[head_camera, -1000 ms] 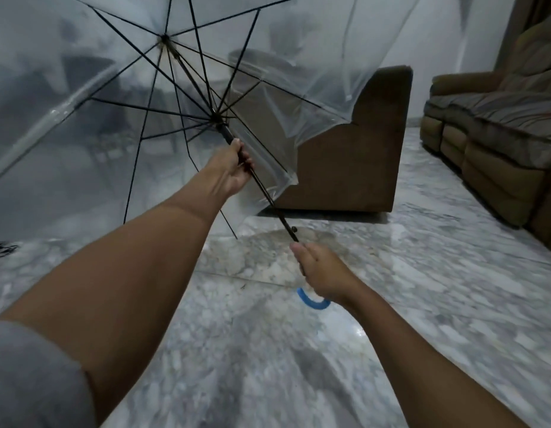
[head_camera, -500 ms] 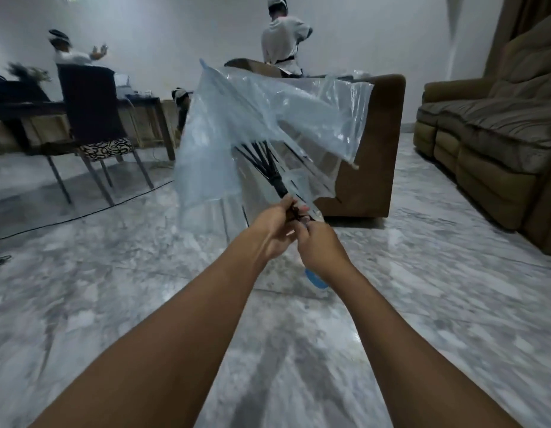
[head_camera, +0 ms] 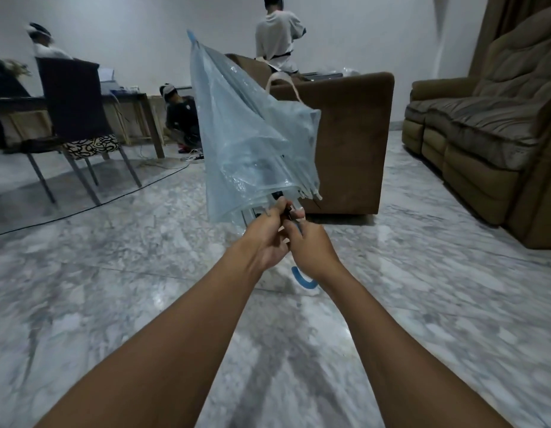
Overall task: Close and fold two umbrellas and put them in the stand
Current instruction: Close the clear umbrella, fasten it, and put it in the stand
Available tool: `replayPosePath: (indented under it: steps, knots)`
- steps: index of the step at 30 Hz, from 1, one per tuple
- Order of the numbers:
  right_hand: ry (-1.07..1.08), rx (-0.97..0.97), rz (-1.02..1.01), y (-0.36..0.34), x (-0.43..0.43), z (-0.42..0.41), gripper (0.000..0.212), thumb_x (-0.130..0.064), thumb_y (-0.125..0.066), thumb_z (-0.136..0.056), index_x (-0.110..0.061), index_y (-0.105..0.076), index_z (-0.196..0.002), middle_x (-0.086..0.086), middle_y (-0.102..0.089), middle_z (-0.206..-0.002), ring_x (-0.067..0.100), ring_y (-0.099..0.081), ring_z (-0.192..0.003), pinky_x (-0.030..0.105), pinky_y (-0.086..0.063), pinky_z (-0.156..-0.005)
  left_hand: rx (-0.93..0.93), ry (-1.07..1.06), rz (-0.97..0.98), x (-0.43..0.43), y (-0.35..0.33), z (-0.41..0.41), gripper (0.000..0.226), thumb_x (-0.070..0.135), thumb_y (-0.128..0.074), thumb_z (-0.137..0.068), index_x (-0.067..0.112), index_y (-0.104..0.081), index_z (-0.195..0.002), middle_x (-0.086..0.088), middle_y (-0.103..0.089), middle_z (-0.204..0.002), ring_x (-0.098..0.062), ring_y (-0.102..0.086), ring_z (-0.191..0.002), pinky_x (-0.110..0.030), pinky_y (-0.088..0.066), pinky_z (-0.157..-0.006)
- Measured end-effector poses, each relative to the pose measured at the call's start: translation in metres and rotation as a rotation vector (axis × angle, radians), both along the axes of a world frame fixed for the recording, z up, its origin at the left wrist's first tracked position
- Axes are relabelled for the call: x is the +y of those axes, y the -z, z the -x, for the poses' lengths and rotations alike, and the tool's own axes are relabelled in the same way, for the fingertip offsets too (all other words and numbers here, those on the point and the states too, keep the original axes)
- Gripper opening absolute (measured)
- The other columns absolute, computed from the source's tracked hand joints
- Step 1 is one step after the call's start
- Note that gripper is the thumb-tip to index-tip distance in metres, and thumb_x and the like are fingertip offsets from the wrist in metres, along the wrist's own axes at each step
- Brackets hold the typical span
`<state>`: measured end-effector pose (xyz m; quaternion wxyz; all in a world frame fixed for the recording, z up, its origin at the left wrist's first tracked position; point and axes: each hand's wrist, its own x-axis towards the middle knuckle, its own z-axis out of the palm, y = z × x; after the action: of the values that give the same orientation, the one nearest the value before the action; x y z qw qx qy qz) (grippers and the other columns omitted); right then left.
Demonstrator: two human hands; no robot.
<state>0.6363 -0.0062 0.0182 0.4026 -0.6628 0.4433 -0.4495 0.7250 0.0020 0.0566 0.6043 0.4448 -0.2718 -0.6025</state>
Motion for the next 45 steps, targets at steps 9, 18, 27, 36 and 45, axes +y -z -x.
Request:
replayPosePath:
  steps: [9, 18, 27, 36, 45]
  knots:
    - [0.018, -0.177, 0.019, -0.012, -0.001, 0.000, 0.029, -0.029, -0.044, -0.103, -0.019, -0.069, -0.095, 0.000, -0.069, -0.086, 0.002, -0.058, -0.067, 0.020, -0.041, -0.058, -0.121, 0.076, 0.073, 0.000, -0.023, 0.001, 0.021, 0.031, -0.043, -0.102, 0.018, -0.059, -0.103, -0.003, -0.058, -0.075, -0.020, -0.063, -0.083, -0.036, -0.049, -0.076]
    - [0.181, -0.004, -0.014, -0.016, -0.008, 0.030, 0.045, -0.039, -0.046, -0.100, -0.014, -0.046, -0.063, 0.002, -0.044, -0.058, 0.016, -0.041, -0.054, 0.032, -0.031, -0.055, -1.020, -0.023, 0.063, 0.042, -0.012, -0.009, 0.026, 0.024, -0.051, -0.095, 0.007, -0.071, -0.089, -0.014, -0.072, -0.083, -0.023, -0.066, -0.066, -0.035, -0.056, -0.064]
    - [0.203, 0.035, -0.083, -0.042, -0.003, 0.050, 0.044, -0.041, -0.045, -0.101, -0.009, -0.053, -0.071, 0.007, -0.042, -0.057, 0.016, -0.036, -0.050, 0.030, -0.028, -0.054, -0.718, -0.491, -0.074, -0.021, -0.104, -0.056, 0.116, 0.089, -0.054, -0.059, 0.017, -0.031, -0.147, -0.014, -0.035, -0.149, -0.035, -0.037, -0.135, -0.051, -0.035, -0.109]
    - [0.030, 0.112, -0.046, -0.130, -0.013, 0.057, 0.047, -0.040, -0.050, -0.099, -0.011, -0.056, -0.063, 0.006, -0.040, -0.054, 0.017, -0.034, -0.052, 0.031, -0.027, -0.057, -0.388, -0.098, -0.186, -0.106, -0.167, -0.067, 0.097, 0.049, -0.091, -0.045, 0.011, -0.055, -0.127, -0.014, -0.072, -0.108, -0.036, -0.073, -0.085, -0.054, -0.057, -0.074]
    - [0.223, 0.441, -0.052, -0.363, -0.010, 0.105, 0.041, -0.072, -0.044, -0.082, -0.044, -0.063, -0.105, -0.014, -0.065, -0.105, 0.012, -0.061, -0.099, 0.042, -0.051, -0.089, -0.205, -0.103, -0.131, -0.057, -0.386, -0.026, 0.013, 0.023, -0.057, -0.094, 0.011, -0.059, -0.092, -0.008, -0.063, -0.094, -0.022, -0.062, -0.082, -0.037, -0.055, -0.074]
